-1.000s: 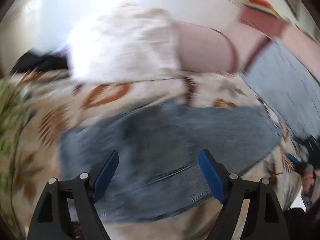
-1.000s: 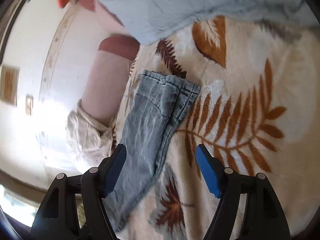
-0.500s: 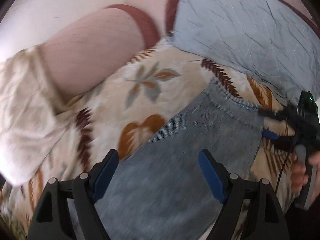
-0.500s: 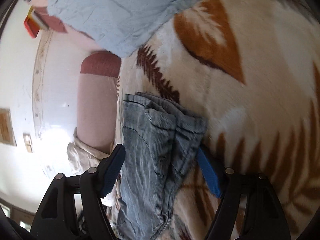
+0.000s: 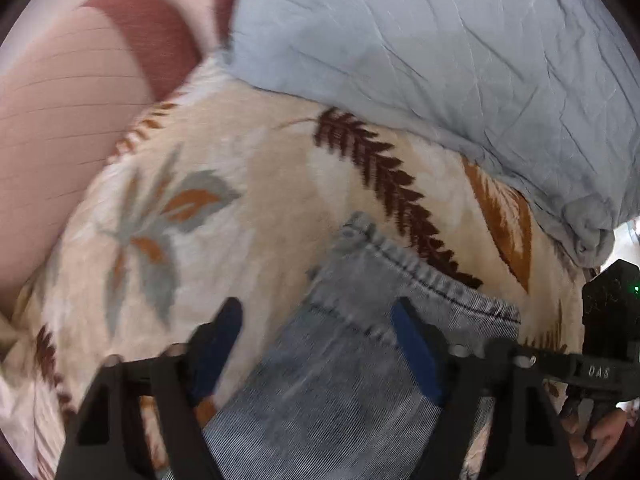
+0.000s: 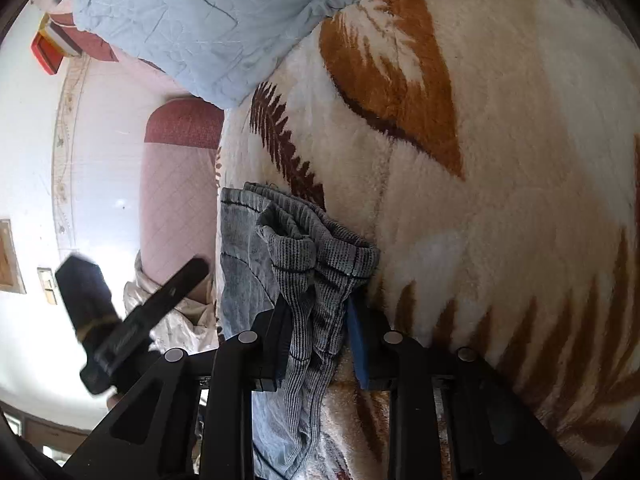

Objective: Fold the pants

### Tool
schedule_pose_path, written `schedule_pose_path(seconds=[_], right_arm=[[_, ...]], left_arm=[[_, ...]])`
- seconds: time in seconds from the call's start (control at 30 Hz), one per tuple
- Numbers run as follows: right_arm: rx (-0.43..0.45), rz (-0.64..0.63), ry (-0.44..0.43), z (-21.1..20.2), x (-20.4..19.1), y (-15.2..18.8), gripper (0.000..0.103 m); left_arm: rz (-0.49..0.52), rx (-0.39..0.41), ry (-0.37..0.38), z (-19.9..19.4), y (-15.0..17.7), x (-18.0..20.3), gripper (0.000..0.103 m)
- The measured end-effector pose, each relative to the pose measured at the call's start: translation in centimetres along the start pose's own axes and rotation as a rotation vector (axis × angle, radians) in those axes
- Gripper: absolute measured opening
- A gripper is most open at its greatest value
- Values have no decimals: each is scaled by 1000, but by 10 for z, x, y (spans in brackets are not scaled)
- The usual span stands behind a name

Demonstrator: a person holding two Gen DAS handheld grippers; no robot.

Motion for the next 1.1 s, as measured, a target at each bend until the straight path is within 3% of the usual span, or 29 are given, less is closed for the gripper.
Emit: schedule_pose_path(seconds=[0.23,0.37,0.57,0.63,0.87,1.1], right_arm=[[-7,9,-19,-4,4,1,23],[-12,7,-25,-3,6,0,23],[-3,-16,-24,-2,2,0,25],[1,-32,-26,-2,-2,0,23],[41,-112,-31,-13,-21,6,17],[97,-243,-72,-31,-64,19,16]], left_arm=[[67,-119,33,40,-6,23,67],[67,-113,49,46,-5,26,64],[67,-68,51,33,-3,24,28],[94,-37,38,26,-2,27,20],[15,40,87,-4,4,24,17],[-76,175,181,-76,10,1,16]])
Point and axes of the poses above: each gripper's, at about its wrist camera, not at the fingertips, and z roughly the way its jaws point, x to its right, y to its underside, the point moved 6 cm from there along z, roughly the way its jaws point, and after that the axes turned 8 degrees about -z, right-handed, at the moved point
